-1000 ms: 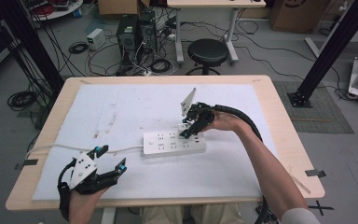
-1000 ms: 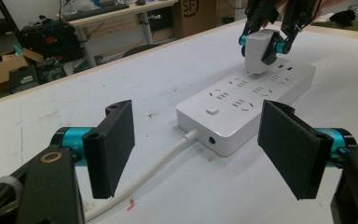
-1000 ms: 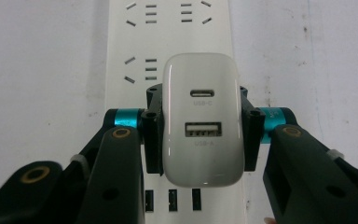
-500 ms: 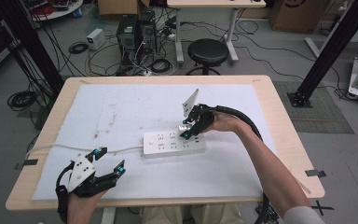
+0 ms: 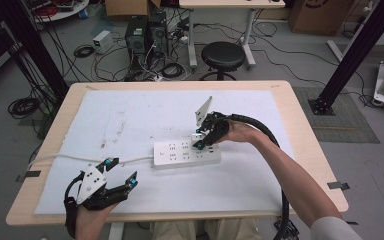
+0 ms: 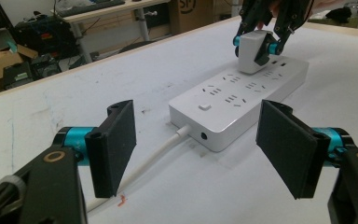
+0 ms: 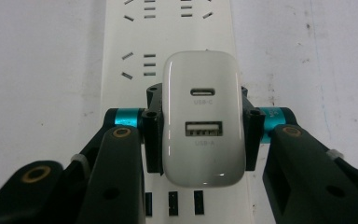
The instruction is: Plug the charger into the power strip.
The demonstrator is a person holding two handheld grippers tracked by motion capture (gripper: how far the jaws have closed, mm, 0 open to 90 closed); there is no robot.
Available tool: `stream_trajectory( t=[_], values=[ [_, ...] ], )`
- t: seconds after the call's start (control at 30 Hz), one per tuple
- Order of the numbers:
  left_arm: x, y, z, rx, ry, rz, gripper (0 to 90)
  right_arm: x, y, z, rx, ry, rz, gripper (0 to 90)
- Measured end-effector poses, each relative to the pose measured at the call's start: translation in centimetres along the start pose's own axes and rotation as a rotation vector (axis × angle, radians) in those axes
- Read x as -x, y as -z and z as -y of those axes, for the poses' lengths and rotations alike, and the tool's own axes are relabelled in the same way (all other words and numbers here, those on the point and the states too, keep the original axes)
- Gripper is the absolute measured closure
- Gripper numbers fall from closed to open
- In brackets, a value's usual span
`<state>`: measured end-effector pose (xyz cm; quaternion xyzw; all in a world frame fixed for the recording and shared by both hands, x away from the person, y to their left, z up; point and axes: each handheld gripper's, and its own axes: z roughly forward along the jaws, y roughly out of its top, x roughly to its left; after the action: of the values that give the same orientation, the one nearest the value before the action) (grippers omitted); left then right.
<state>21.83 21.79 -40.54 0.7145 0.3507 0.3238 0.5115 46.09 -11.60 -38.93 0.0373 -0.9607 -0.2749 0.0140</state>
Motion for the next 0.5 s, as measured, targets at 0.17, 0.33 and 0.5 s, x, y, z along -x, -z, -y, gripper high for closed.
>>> stream_trajectory(
  t=[0.17,0.33,0.5],
  values=[
    [0.03,0.07,0.06,-0.001,0.007,-0.003,28.9,0.24,-0.06,0.08,0.009,0.001,-0.009,64.0],
    [0.05,0.07,0.06,-0.004,0.003,-0.002,29.3,0.32,-0.11,0.16,0.01,-0.002,-0.015,64.0],
    [0.07,-0.11,0.05,-0.008,0.006,0.001,29.6,-0.43,-0.29,-0.12,-0.002,0.028,0.022,64.0]
  ],
)
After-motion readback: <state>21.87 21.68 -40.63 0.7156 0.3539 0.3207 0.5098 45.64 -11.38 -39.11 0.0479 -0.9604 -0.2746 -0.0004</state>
